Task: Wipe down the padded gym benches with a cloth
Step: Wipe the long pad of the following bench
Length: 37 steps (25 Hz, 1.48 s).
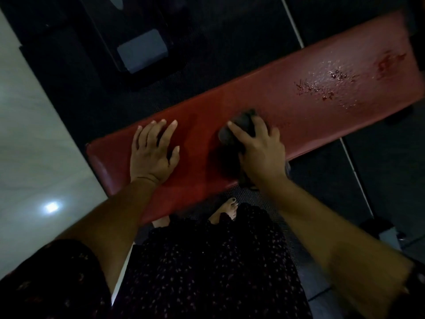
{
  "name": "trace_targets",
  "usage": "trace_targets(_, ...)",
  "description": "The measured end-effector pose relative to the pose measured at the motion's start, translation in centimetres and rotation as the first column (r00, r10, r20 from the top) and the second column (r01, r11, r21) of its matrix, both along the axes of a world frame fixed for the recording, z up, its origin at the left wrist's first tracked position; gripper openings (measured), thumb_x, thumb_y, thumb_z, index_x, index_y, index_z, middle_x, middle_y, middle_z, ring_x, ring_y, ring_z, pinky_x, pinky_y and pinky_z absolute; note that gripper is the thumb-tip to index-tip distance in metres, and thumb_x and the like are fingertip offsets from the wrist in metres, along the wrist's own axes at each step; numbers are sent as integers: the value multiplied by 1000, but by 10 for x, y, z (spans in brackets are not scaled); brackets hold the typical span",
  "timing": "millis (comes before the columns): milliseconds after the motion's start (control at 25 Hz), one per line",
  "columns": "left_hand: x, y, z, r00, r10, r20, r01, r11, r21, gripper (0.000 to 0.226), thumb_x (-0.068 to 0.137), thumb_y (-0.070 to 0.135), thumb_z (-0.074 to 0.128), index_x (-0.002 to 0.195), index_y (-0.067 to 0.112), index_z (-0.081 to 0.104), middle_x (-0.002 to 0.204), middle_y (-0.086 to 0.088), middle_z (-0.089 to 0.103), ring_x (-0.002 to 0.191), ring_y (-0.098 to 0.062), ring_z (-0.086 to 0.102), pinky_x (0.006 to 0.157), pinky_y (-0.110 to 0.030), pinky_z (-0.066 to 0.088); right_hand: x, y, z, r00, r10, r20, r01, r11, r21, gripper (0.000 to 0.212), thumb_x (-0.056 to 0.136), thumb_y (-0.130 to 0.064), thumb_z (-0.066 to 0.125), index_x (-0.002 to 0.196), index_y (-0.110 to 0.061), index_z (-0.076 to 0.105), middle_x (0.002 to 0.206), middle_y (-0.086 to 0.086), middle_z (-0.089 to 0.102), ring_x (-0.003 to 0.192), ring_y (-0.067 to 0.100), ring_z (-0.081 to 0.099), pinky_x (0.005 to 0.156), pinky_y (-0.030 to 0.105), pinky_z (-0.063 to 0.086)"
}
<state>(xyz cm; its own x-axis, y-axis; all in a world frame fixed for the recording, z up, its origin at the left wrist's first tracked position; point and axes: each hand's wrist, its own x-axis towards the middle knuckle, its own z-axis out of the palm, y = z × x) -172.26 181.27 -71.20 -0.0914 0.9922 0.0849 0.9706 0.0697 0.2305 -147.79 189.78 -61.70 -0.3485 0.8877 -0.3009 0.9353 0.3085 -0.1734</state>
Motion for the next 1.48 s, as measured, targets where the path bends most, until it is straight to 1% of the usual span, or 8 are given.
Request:
trace_targets(120,1,-1,0,1000,-14,-8,14,1000,10,53,95,41,42,145,25,36,138,-13,47,131,-34,40,110,-54,30,-57,69,-7,996,76,38,-76,997,-2,54,97,-25,49,146,-43,35,152,10,27,120,41,37,81,52,50)
trace_targets(320,2,3,8,1000,12,13,-11,999,-52,48,94,39,43,138,22,48,138,-16,50,132,-35,39,110,-56,30,-72,112,-10,995,-57,85,61,997,-47,59,95,-25,54,148,-42,32,149,8,28,124,38,35,85,50,51)
trace_targets(600,28,14,20,994,-5,105,8,999,-34,41,92,30,44,128,18,57,131,-10,55,129,-31,45,111,-52,26,20,1,-2,997,-59,59,61,998,-30,71,87,-24,64,148,-41,31,151,14,27,110,43,43,70,48,52)
trace_targets(720,61,39,24,985,-127,120,129,992,-8,41,92,27,46,131,19,56,139,-7,53,134,-28,41,113,-47,24,67,-53,-4,992,-100,78,104,993,-52,79,77,-22,75,146,-39,39,145,20,39,98,47,50,60,49,54)
trace_targets(840,80,81,27,984,-124,125,133,989,-63,46,94,27,44,138,20,50,151,-6,43,143,-26,32,117,-44,18,95,-65,-3,974,-191,125,206,971,-120,76,79,-24,75,144,-43,41,146,17,39,104,45,48,65,50,56)
trace_targets(1000,83,99,20,994,-58,89,72,983,-171,54,96,33,35,149,23,37,159,-6,29,148,-24,23,121,-44,12,75,-12,-3,971,-237,31,238,971,-16,64,81,-20,72,138,-40,50,143,16,43,105,45,49,67,49,54)
trace_targets(1280,81,100,15,996,-71,50,79,983,-165,55,94,34,37,147,23,40,158,-6,33,146,-26,28,120,-45,16,-12,125,-3,998,-4,67,3,1000,5,50,97,-27,49,144,-40,39,147,8,32,120,38,39,82,50,48)
trace_targets(1480,81,100,16,995,-67,71,76,988,-137,54,93,33,39,147,24,40,157,-8,35,145,-27,29,119,-44,15,-2,131,-4,991,-115,73,117,993,-21,56,97,-26,48,149,-37,30,149,11,27,119,38,39,82,48,49)
